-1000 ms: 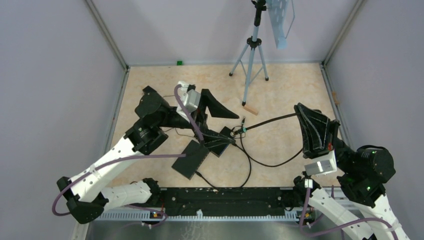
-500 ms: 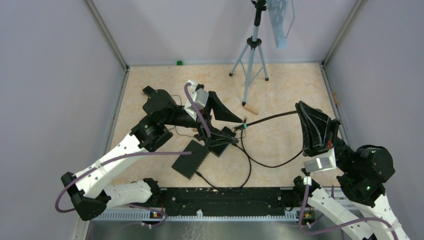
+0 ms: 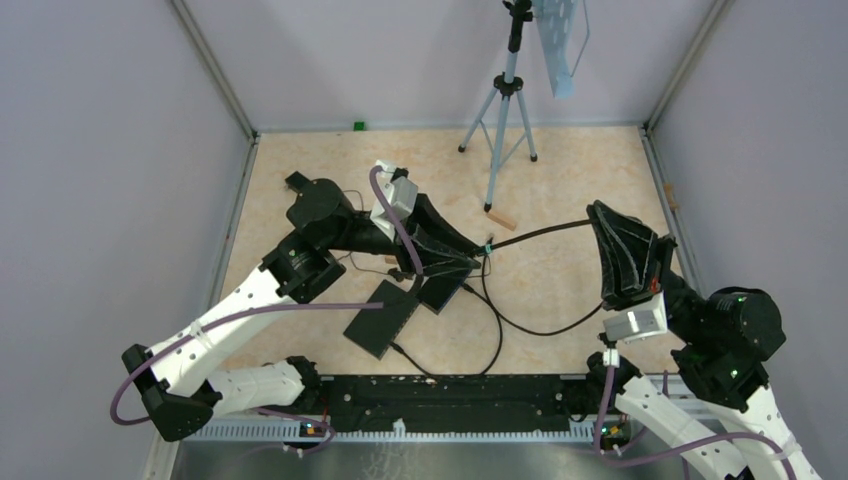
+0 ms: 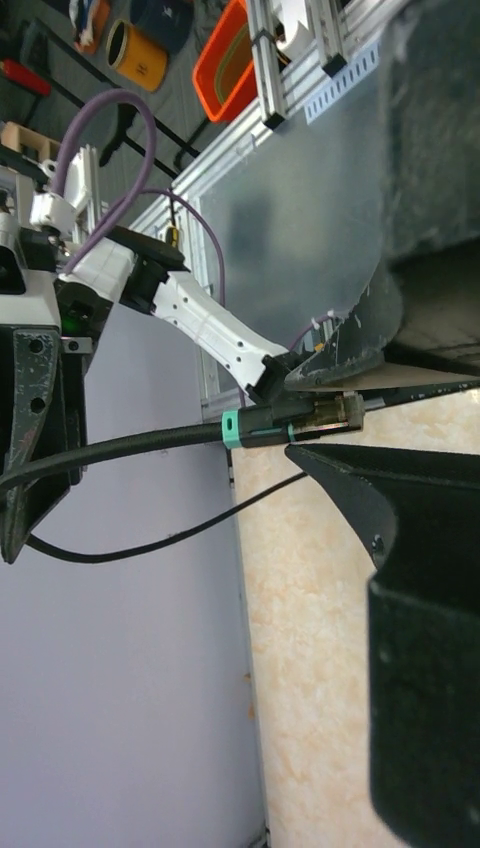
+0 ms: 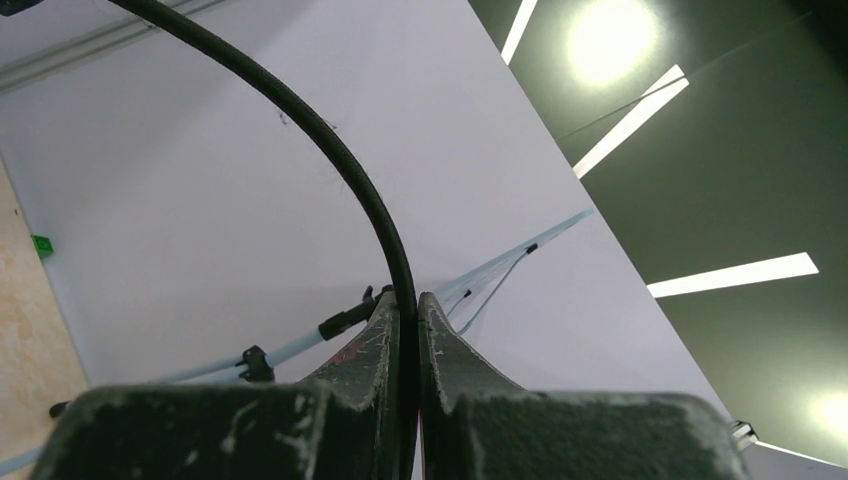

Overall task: Insert the plug into the switch port
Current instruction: Pick up the connector from the center of the board.

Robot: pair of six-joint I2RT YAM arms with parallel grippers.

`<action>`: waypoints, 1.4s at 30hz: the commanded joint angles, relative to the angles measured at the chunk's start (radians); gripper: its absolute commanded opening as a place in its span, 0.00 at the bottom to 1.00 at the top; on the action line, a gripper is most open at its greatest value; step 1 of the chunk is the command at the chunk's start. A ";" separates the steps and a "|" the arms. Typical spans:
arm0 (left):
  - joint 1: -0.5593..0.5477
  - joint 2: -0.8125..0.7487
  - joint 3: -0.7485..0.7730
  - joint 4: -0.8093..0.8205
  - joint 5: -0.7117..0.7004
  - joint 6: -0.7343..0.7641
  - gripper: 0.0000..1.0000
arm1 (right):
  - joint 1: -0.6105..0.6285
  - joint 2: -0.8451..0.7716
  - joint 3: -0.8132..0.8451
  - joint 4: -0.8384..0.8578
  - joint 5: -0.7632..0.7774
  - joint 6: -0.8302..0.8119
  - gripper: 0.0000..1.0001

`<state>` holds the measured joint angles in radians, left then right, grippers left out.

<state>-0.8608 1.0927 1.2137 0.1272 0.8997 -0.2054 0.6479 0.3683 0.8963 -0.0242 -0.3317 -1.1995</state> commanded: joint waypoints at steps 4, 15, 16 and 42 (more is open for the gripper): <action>-0.001 -0.012 0.070 -0.104 -0.060 0.094 0.16 | 0.007 0.010 0.001 0.002 0.014 0.045 0.00; -0.001 0.014 0.105 -0.341 -0.391 0.359 0.00 | 0.009 0.214 0.321 -0.556 -0.142 0.454 0.41; -0.001 0.026 0.115 -0.366 -0.397 0.381 0.00 | 0.007 0.244 0.344 -0.622 -0.195 0.434 0.42; -0.004 0.145 0.188 -0.628 -0.302 0.548 0.00 | 0.008 0.564 0.292 -0.562 -0.366 0.379 0.38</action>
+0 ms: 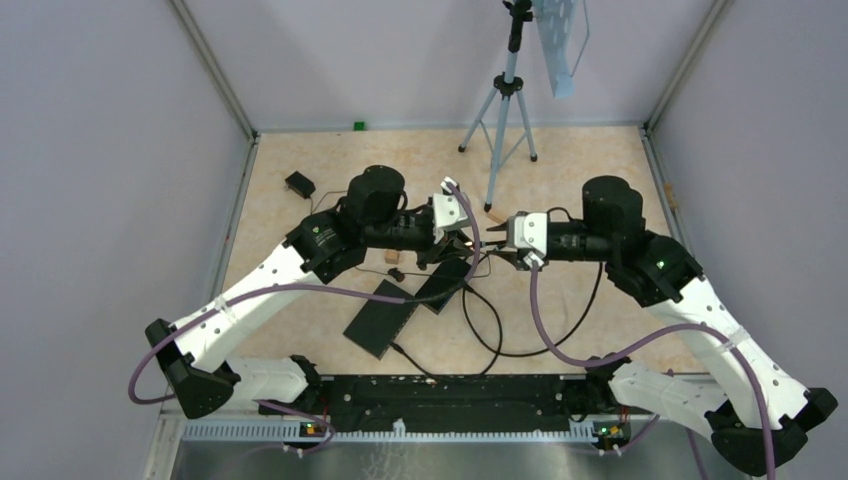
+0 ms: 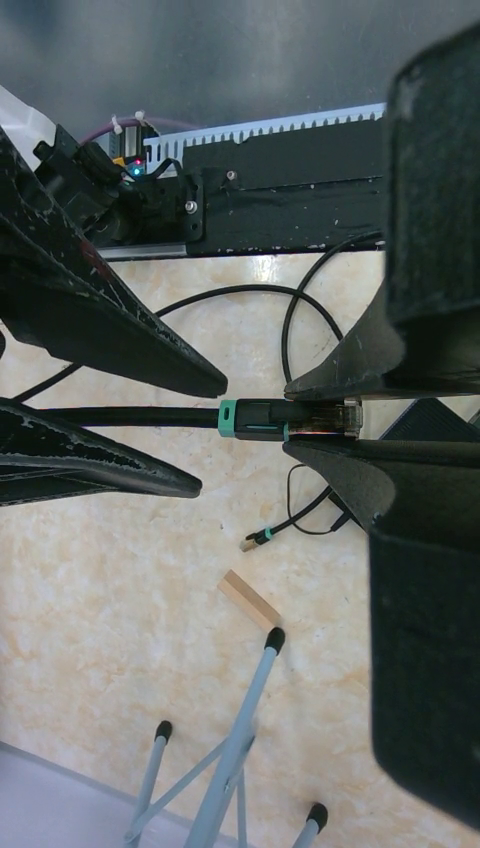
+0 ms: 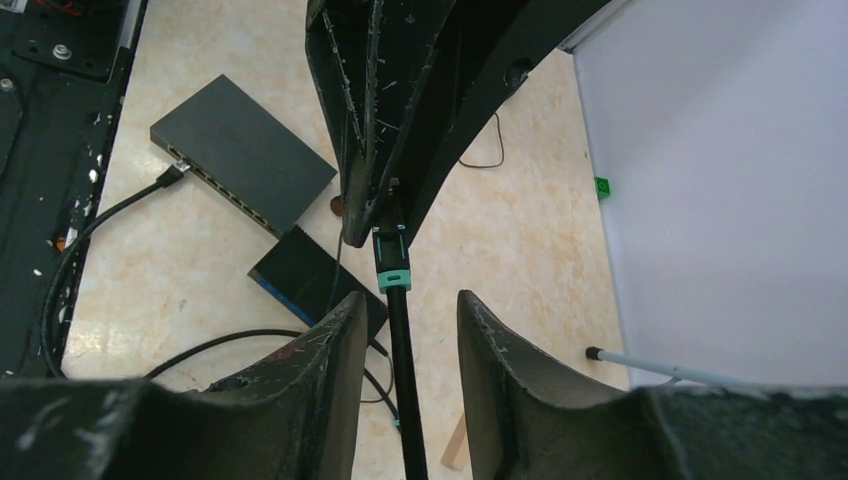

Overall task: Insert the plug into the switch port
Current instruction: Pick up the connector from the center of the board.

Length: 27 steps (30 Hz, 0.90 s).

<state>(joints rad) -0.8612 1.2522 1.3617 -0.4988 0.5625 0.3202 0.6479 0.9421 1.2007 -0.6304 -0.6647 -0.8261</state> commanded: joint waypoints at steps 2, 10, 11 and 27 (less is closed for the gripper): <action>-0.002 -0.021 0.035 -0.002 0.041 0.022 0.00 | 0.008 -0.013 -0.024 0.047 -0.037 0.005 0.35; -0.002 -0.028 0.019 0.000 0.044 0.029 0.00 | 0.008 -0.015 -0.040 0.064 -0.084 0.025 0.08; -0.002 -0.027 0.017 0.000 0.043 0.030 0.00 | 0.008 -0.017 -0.042 0.071 -0.096 0.033 0.03; 0.184 -0.213 -0.353 0.355 -0.198 -0.378 0.99 | 0.008 -0.147 -0.376 0.401 0.266 0.439 0.00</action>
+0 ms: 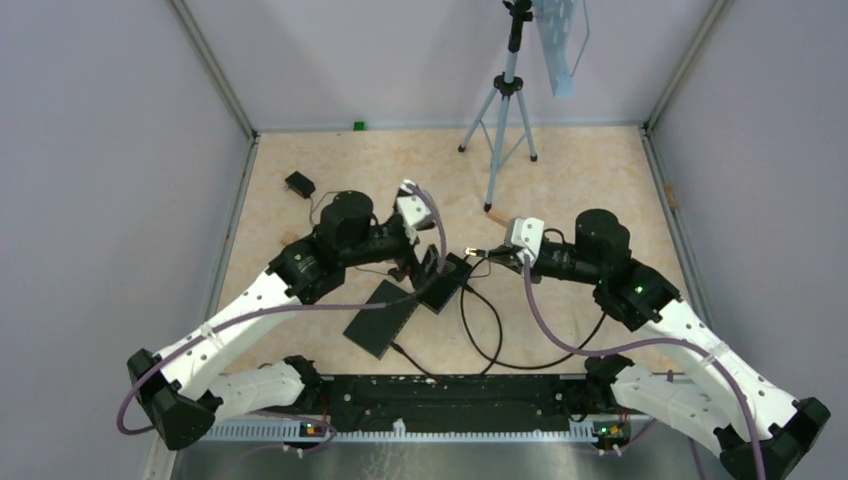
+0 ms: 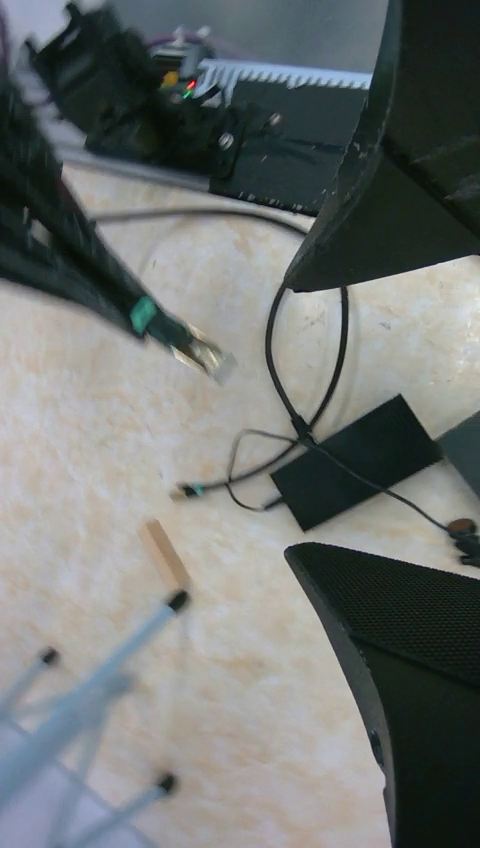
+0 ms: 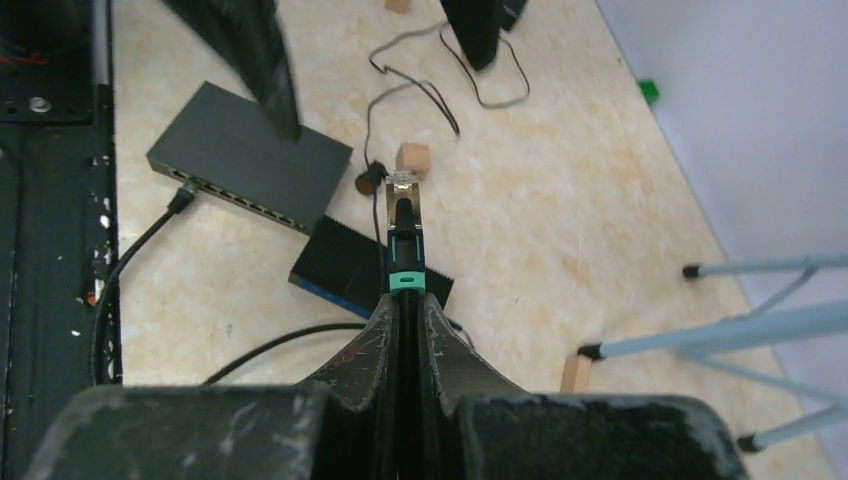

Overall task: Insert the plug into the switch port
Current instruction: Pick up the connector from the center of the board, then insert the connector into the switch port.

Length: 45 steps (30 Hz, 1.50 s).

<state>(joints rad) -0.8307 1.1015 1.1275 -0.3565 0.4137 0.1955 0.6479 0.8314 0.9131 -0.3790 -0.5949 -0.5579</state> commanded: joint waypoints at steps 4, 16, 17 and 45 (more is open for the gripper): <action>0.430 -0.064 -0.302 0.362 0.092 -0.442 0.99 | 0.008 -0.041 -0.193 0.205 0.316 0.199 0.00; 0.479 0.204 -0.291 0.448 0.208 -0.504 0.99 | 0.112 0.030 -0.426 0.480 0.633 0.458 0.00; 0.478 0.219 -0.291 0.463 0.215 -0.507 0.99 | 0.111 0.033 -0.425 0.478 0.672 0.504 0.00; 0.057 0.435 -0.205 0.561 0.070 -0.532 0.77 | 0.114 -0.109 -0.255 0.105 1.179 1.064 0.00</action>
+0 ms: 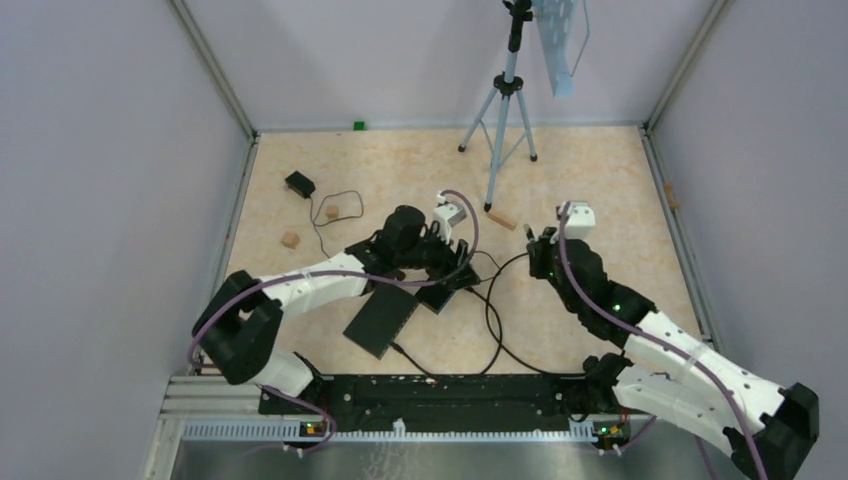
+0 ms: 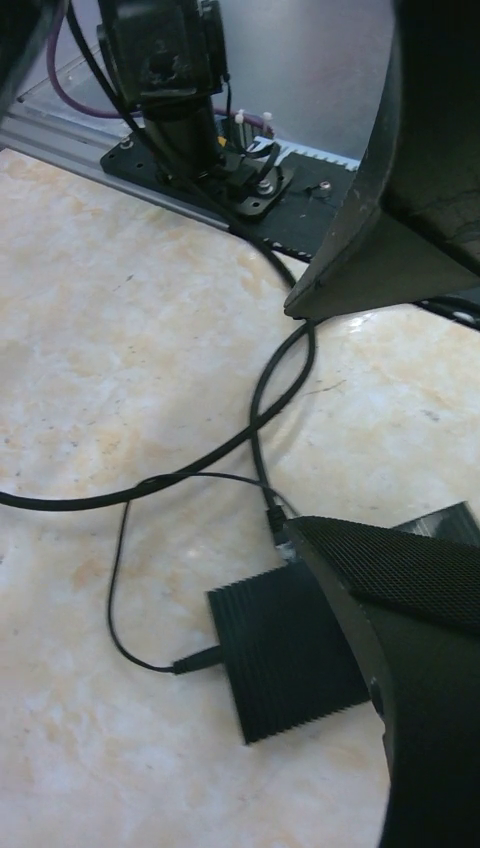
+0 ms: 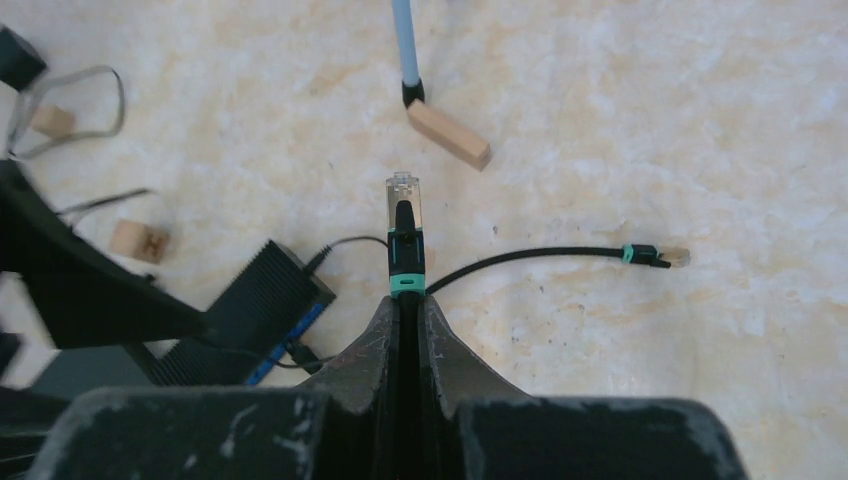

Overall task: Insert the plug into the switch port
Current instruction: Insert the connector into the switch port.

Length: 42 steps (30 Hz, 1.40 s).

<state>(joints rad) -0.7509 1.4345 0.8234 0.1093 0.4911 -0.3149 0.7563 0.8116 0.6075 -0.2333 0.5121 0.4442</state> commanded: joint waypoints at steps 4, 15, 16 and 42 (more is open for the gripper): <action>-0.027 0.225 0.191 0.072 0.037 -0.020 0.71 | 0.006 -0.153 0.069 -0.078 0.061 0.062 0.00; -0.176 0.170 0.193 -0.105 -0.094 -0.045 0.65 | 0.006 -0.253 0.113 -0.096 0.099 0.021 0.00; -0.189 0.168 0.188 -0.105 -0.111 -0.068 0.64 | 0.005 -0.255 0.116 -0.095 0.102 0.020 0.00; -0.248 0.417 0.311 -0.159 -0.446 -0.187 0.62 | 0.006 -0.314 0.117 -0.125 0.078 0.021 0.00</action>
<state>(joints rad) -1.0138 1.8381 1.0843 -0.0528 0.0994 -0.5213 0.7563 0.5137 0.6830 -0.3630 0.5961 0.4644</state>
